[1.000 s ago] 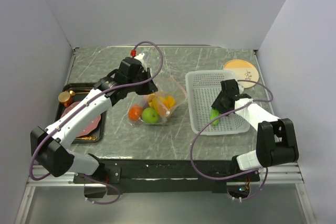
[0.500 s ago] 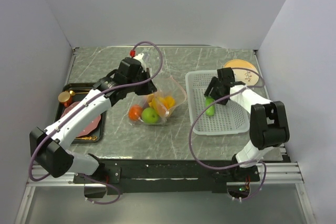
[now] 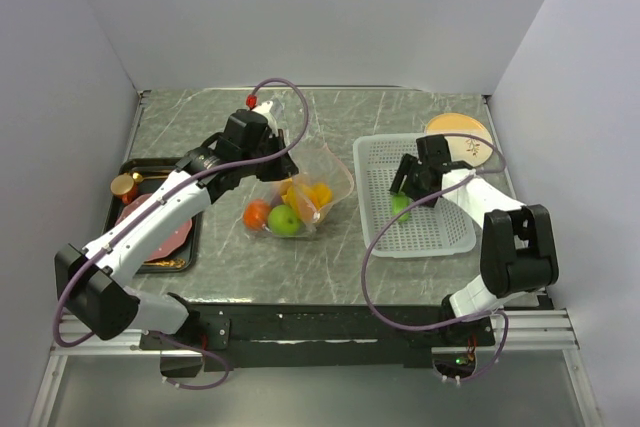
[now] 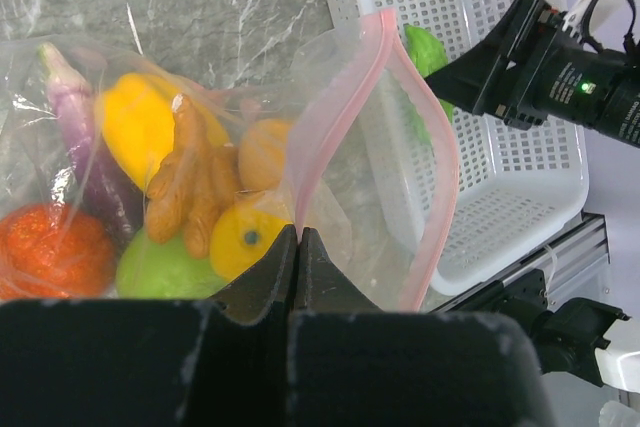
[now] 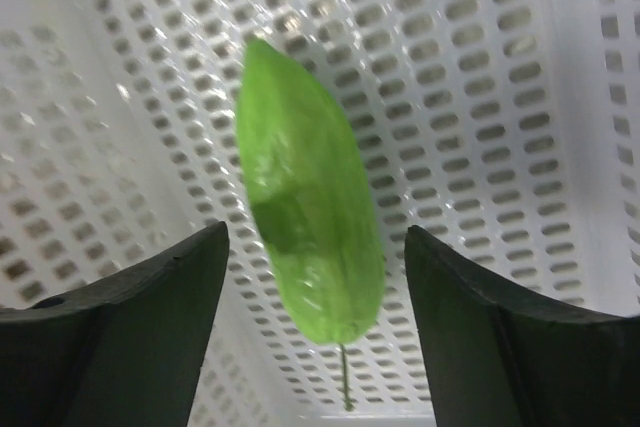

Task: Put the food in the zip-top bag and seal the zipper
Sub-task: Pick up the fake vegetable from the bin.

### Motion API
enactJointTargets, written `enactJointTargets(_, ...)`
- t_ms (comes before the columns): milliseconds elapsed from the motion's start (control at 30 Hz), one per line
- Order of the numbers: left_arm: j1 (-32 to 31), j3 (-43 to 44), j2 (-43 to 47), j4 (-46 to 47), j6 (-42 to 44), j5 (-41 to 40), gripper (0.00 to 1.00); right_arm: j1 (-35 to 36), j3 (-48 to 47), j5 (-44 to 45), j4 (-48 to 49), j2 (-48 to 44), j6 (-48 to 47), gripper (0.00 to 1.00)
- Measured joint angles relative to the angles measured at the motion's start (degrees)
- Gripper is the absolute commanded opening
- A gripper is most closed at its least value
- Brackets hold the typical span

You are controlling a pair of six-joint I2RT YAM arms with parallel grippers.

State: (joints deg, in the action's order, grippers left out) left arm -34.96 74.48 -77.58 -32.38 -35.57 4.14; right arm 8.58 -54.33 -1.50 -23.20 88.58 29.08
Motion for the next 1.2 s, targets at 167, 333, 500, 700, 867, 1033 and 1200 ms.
enactJointTargets(167, 0.0, 0.0, -0.3, 0.1, 0.0, 0.4, 0.01, 0.0, 1.6, -0.1, -1.4, -0.4, -1.5, 0.71)
enactJointTargets(333, 0.0, 0.0, -1.5, 0.2, 0.0, 0.9, 0.01, 0.0, 2.3, -1.1, -1.5, -0.5, -2.1, 0.66)
enactJointTargets(500, 0.0, 0.0, -1.7, 0.4, 0.0, 1.0, 0.01, 0.0, 2.3, -2.1, -1.4, -0.4, -1.8, 0.57)
enactJointTargets(700, 0.0, 0.0, -1.7, 0.5, 0.0, 1.0, 0.01, 0.0, 2.3, -3.1, -1.4, -0.4, -1.6, 0.39)
enactJointTargets(867, 0.0, -0.1, -1.6, 0.6, 0.0, 1.0, 0.01, 0.0, 2.3, -3.4, -1.2, -0.7, -1.1, 0.26)
enactJointTargets(1033, 0.0, -0.1, -1.6, 0.9, 0.0, 1.2, 0.01, 0.0, 2.3, -4.1, -1.3, -1.7, -0.8, 0.19)
enactJointTargets(1200, 0.0, -0.1, -1.6, 1.1, 0.0, 1.2, 0.01, 0.0, 2.3, -4.3, -1.3, -3.5, -0.4, 0.17)
